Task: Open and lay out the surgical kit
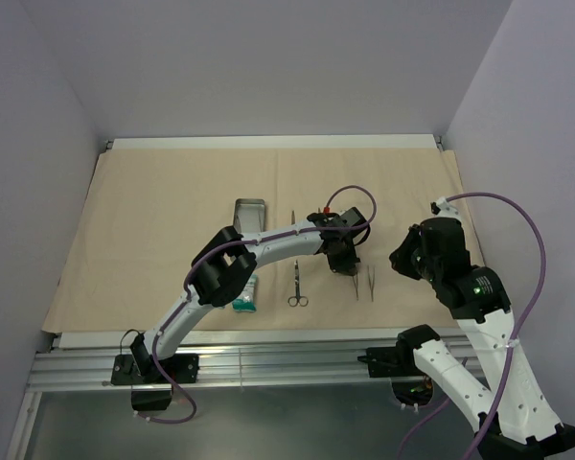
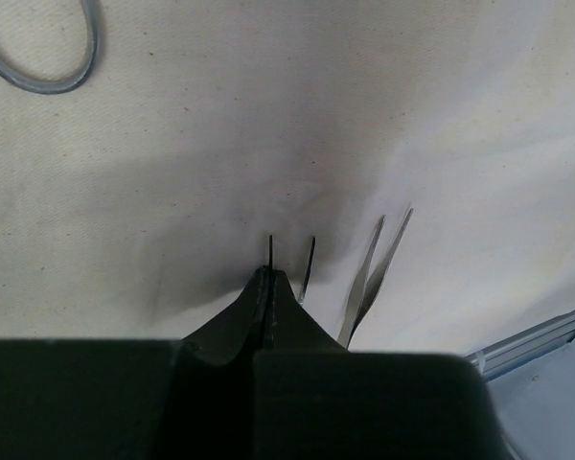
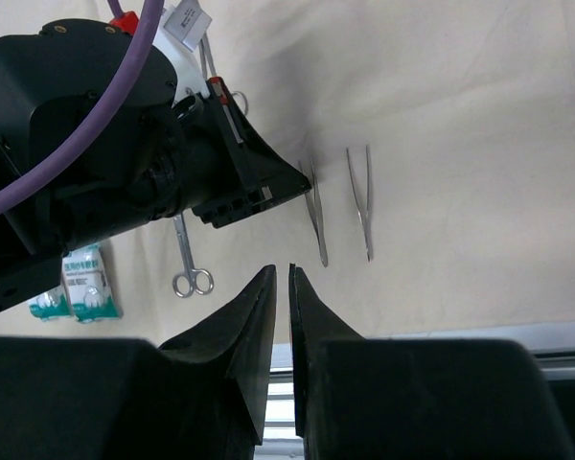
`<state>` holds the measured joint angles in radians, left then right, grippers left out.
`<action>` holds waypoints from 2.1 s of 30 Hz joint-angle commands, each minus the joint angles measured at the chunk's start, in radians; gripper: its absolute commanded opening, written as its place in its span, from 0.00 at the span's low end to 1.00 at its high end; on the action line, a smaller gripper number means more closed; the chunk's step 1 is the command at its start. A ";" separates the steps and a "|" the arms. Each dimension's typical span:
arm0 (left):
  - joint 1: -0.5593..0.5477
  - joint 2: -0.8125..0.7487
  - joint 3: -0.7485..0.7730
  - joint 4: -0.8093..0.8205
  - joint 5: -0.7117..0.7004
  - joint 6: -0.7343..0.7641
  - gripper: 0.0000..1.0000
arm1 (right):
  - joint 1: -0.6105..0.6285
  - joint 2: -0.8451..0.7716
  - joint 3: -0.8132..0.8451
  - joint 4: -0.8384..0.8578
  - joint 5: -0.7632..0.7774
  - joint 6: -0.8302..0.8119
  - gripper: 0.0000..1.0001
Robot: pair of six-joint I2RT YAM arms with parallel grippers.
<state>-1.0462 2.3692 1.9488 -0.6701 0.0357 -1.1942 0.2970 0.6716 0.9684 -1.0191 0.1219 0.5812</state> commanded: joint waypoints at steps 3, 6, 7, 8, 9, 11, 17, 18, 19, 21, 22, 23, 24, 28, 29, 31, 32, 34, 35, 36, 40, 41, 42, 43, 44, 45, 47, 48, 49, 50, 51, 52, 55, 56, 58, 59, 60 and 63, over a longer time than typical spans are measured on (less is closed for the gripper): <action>-0.008 -0.004 0.045 0.001 -0.031 0.004 0.02 | 0.007 0.002 -0.004 0.004 0.005 -0.018 0.18; -0.009 0.007 0.055 -0.016 -0.030 0.008 0.04 | 0.008 0.006 -0.002 0.007 0.005 -0.021 0.18; -0.009 0.007 0.061 -0.020 -0.031 0.013 0.05 | 0.008 0.008 -0.002 0.008 0.007 -0.021 0.18; -0.009 0.009 0.064 -0.028 -0.031 0.015 0.05 | 0.010 0.011 -0.002 0.008 0.008 -0.021 0.18; -0.011 0.005 0.064 -0.031 -0.030 0.018 0.07 | 0.010 0.013 -0.002 0.010 0.009 -0.021 0.18; -0.015 0.002 0.064 -0.039 -0.031 0.022 0.08 | 0.011 0.014 -0.003 0.011 0.007 -0.020 0.19; -0.025 -0.001 0.070 -0.066 -0.031 0.035 0.13 | 0.013 0.026 -0.007 0.025 0.004 -0.015 0.19; -0.025 -0.002 0.070 -0.074 -0.030 0.036 0.17 | 0.013 0.026 -0.010 0.027 0.004 -0.017 0.19; -0.026 -0.005 0.070 -0.082 -0.031 0.036 0.18 | 0.013 0.025 -0.011 0.030 0.004 -0.015 0.19; -0.026 -0.027 0.064 -0.094 -0.030 0.038 0.22 | 0.013 0.025 -0.022 0.036 0.004 -0.018 0.19; -0.025 -0.034 0.052 -0.094 -0.031 0.041 0.23 | 0.013 0.023 -0.025 0.039 -0.001 -0.018 0.19; -0.025 -0.045 0.045 -0.092 -0.031 0.044 0.34 | 0.013 0.025 -0.031 0.042 -0.005 -0.018 0.19; -0.025 -0.063 0.042 -0.091 -0.031 0.048 0.46 | 0.013 0.023 -0.043 0.051 -0.011 -0.017 0.19; -0.012 -0.094 0.048 -0.106 -0.030 0.067 0.99 | 0.011 0.029 -0.072 0.079 -0.028 -0.001 0.20; -0.002 -0.102 0.048 -0.112 -0.030 0.071 0.99 | 0.011 0.037 -0.077 0.085 -0.027 0.006 0.20; 0.009 -0.137 0.048 -0.132 -0.068 0.093 0.99 | 0.011 0.046 -0.086 0.103 -0.031 0.012 0.20; 0.020 -0.152 0.048 -0.135 -0.088 0.102 0.99 | 0.011 0.060 -0.088 0.109 -0.031 0.022 0.20; 0.038 -0.198 0.053 -0.152 -0.106 0.125 0.99 | 0.011 0.071 -0.094 0.125 -0.031 0.034 0.20; 0.047 -0.214 0.056 -0.160 -0.117 0.131 0.99 | 0.011 0.077 -0.096 0.131 -0.031 0.035 0.20; 0.054 -0.241 0.059 -0.170 -0.122 0.134 0.99 | 0.010 0.086 -0.102 0.145 -0.025 0.040 0.20; 0.145 -0.330 -0.007 -0.133 -0.080 0.172 0.99 | 0.011 0.127 -0.143 0.188 -0.024 0.060 0.19; 0.169 -0.355 -0.031 -0.100 -0.068 0.188 0.99 | 0.011 0.144 -0.149 0.198 -0.034 0.062 0.19; 0.195 -0.396 -0.057 -0.073 -0.045 0.206 0.99 | 0.013 0.163 -0.169 0.215 -0.041 0.072 0.18; 0.256 -0.413 -0.094 -0.054 -0.018 0.244 0.99 | 0.013 0.202 -0.178 0.223 -0.044 0.095 0.18; 0.291 -0.425 -0.108 -0.030 0.007 0.267 0.99 | 0.013 0.226 -0.189 0.232 -0.050 0.101 0.18; 0.323 -0.439 -0.119 -0.040 0.022 0.304 0.99 | 0.013 0.250 -0.210 0.255 -0.056 0.108 0.18; 0.428 -0.446 -0.117 -0.086 0.010 0.349 0.99 | 0.013 0.324 -0.226 0.280 -0.083 0.121 0.17; 0.460 -0.456 -0.137 -0.121 -0.023 0.392 0.99 | 0.014 0.345 -0.237 0.306 -0.091 0.123 0.15; 0.532 -0.467 -0.161 -0.129 -0.031 0.409 0.99 | 0.013 0.368 -0.238 0.315 -0.096 0.129 0.15; 0.573 -0.482 -0.194 -0.126 -0.031 0.424 0.99 | 0.013 0.412 -0.237 0.323 -0.094 0.137 0.15; 0.613 -0.526 -0.283 -0.090 -0.027 0.444 0.98 | 0.014 0.434 -0.237 0.335 -0.093 0.143 0.15; 0.697 -0.550 -0.338 -0.065 -0.008 0.449 0.96 | 0.014 0.454 -0.237 0.341 -0.088 0.153 0.15; 0.867 -0.622 -0.516 0.019 0.044 0.462 0.93 | 0.014 0.523 -0.240 0.359 -0.070 0.187 0.15; 0.906 -0.633 -0.549 0.033 0.065 0.467 0.92 | 0.014 0.555 -0.246 0.364 -0.061 0.196 0.15; 1.004 -0.650 -0.637 0.059 0.066 0.473 0.91 | 0.014 0.585 -0.253 0.381 -0.059 0.218 0.15; 1.034 -0.650 -0.657 0.067 0.078 0.478 0.89 | 0.014 0.597 -0.258 0.386 -0.059 0.221 0.15; 1.045 -0.647 -0.686 0.075 0.084 0.492 0.88 | 0.014 0.621 -0.260 0.393 -0.054 0.226 0.14; 1.106 -0.636 -0.702 0.076 0.054 0.516 0.87 | 0.014 0.648 -0.264 0.398 -0.032 0.233 0.15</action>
<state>0.0540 1.7885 1.2499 -0.6540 0.0677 -0.7380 0.3054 1.3025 0.7116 -0.6613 0.0441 0.7795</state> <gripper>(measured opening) 0.871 0.146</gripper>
